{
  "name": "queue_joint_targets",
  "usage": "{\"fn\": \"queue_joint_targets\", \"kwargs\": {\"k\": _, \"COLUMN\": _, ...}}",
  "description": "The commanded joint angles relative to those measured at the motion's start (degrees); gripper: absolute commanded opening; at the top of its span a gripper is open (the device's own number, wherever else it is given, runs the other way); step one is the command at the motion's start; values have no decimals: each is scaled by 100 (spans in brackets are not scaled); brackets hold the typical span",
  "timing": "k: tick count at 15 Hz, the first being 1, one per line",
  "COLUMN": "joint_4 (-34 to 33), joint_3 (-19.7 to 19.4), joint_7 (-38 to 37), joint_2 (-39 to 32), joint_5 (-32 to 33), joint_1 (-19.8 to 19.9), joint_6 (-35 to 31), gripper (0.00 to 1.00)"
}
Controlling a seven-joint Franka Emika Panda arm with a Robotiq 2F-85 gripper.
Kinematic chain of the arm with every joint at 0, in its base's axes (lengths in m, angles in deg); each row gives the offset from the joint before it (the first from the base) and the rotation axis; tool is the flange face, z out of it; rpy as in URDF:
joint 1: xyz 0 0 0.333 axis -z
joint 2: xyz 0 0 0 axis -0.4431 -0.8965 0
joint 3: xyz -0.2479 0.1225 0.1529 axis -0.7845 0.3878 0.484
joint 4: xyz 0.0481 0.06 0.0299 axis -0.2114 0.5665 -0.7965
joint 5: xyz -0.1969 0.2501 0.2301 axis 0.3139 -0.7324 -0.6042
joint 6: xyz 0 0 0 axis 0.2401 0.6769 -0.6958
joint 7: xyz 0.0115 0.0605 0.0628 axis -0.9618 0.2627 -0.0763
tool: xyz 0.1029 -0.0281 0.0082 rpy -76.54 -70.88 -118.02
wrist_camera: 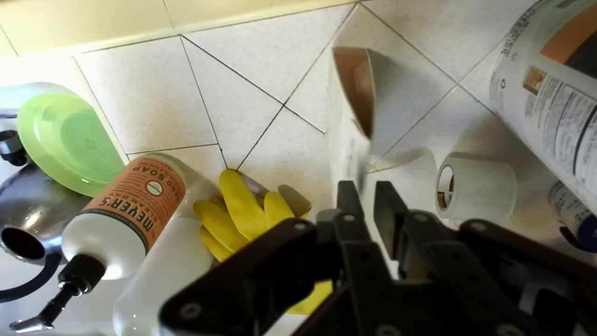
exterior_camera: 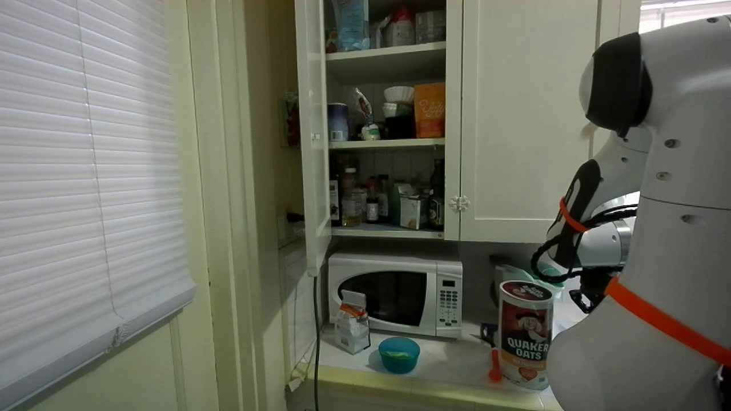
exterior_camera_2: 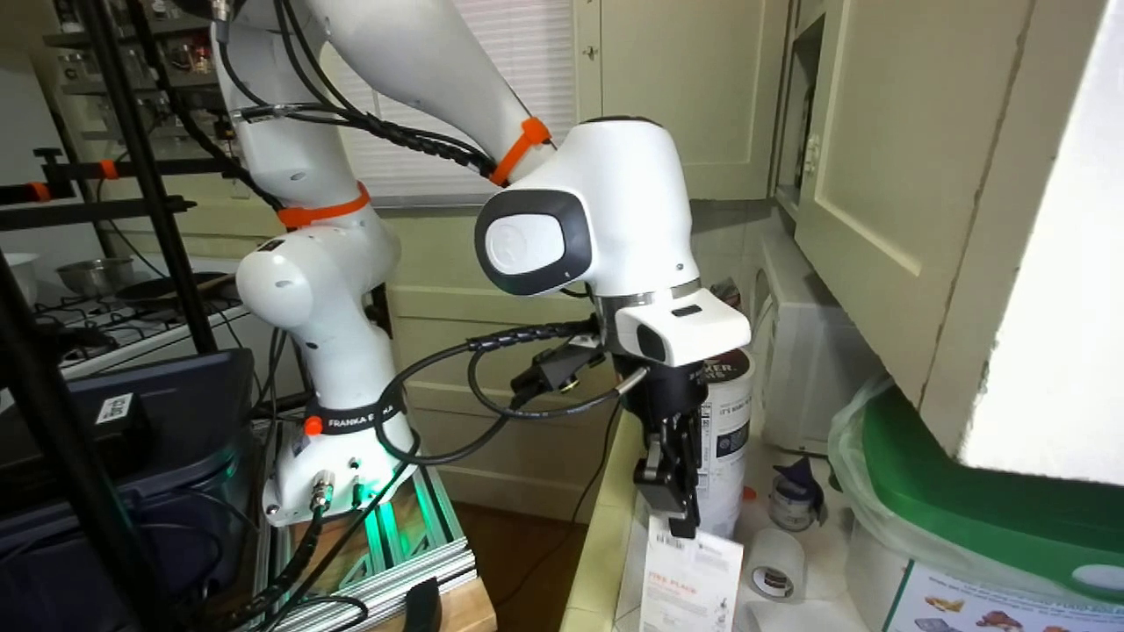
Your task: Remove the object from the bottle and place it on the counter
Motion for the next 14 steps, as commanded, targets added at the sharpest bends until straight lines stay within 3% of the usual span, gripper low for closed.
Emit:
{"fn": "queue_joint_targets", "kwargs": {"k": 1, "joint_4": -124, "joint_3": 104, "joint_7": 75, "joint_2": 176, "joint_5": -123, "joint_1": -140, "joint_6": 429, "gripper": 48}}
{"fn": "queue_joint_targets", "kwargs": {"k": 8, "joint_4": -917, "joint_3": 608, "joint_7": -177, "joint_2": 1539, "joint_5": 306, "joint_1": -272, "joint_6": 2872, "gripper": 99}}
{"fn": "queue_joint_targets", "kwargs": {"k": 14, "joint_4": -1338, "joint_3": 1011, "joint_7": -365, "joint_2": 2260, "joint_5": 35, "joint_1": -579, "joint_6": 4329, "gripper": 100}}
